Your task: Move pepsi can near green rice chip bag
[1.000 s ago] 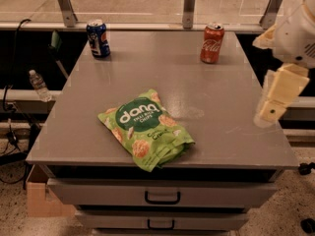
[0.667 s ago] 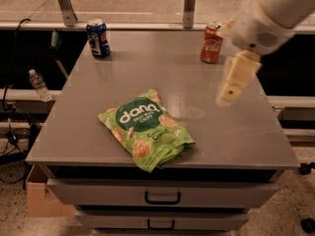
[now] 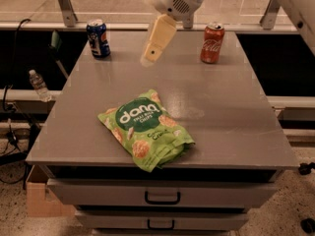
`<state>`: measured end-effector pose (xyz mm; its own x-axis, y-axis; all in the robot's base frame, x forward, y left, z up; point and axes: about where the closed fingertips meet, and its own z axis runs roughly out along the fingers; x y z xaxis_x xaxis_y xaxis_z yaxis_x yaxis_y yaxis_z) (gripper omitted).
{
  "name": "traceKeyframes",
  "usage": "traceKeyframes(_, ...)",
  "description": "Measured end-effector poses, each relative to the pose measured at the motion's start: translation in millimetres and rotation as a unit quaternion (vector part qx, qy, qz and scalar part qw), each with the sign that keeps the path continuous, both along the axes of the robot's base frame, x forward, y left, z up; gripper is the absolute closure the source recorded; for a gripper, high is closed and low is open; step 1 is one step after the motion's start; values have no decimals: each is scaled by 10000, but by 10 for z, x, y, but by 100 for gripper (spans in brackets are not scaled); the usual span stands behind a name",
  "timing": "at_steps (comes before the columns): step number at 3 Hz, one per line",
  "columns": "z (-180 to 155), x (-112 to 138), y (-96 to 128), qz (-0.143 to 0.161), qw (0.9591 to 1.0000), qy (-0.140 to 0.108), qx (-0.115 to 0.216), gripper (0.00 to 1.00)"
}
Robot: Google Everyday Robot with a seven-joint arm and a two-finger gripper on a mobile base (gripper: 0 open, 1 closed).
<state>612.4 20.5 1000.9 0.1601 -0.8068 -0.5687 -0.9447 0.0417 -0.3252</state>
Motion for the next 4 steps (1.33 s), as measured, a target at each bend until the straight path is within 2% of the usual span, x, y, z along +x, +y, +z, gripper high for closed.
traceKeyframes(1, -18, -6, -16, -10, 10000, 15, -13, 0)
traceKeyframes(2, -79, 201, 333, 60, 9991, -161, 397, 0)
traceKeyframes(3, -206, 588, 965, 258, 9939, -291, 1034, 0)
traceKeyframes(4, -377, 1056, 1353, 12, 9853, -221, 1696, 0)
